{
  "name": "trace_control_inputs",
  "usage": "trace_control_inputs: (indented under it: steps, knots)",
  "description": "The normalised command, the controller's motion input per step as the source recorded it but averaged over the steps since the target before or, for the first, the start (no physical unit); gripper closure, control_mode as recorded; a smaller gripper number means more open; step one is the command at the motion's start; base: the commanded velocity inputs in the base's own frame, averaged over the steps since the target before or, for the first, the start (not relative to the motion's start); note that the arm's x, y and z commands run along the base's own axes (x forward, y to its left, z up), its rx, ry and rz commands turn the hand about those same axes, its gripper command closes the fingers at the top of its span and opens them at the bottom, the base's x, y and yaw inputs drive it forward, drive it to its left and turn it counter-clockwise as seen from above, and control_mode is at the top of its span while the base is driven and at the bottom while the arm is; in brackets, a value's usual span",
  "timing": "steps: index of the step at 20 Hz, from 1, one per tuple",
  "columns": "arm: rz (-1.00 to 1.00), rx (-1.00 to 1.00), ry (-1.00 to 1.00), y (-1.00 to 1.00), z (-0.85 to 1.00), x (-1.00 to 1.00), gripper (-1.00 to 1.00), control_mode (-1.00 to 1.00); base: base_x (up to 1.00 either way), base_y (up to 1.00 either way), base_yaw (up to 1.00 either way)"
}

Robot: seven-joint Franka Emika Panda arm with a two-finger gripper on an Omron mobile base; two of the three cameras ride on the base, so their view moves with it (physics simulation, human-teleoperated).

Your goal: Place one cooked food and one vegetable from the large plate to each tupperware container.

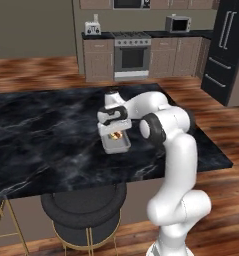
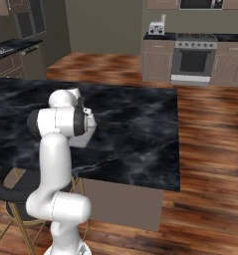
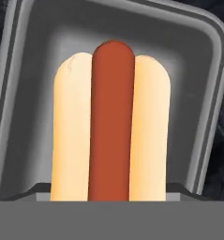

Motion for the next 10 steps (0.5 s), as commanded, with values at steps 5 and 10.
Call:
trace_control_inputs:
  steps: [5,10]
  knots:
    - [-0.03,0.0,0.0,-0.08,-0.37,0.24,1.0,-1.0,0.0,0.0,0.0]
    - [-0.27,0.0,0.0,-0.22,-0.34,0.27,1.0,-1.0,0.0,0.0,0.0]
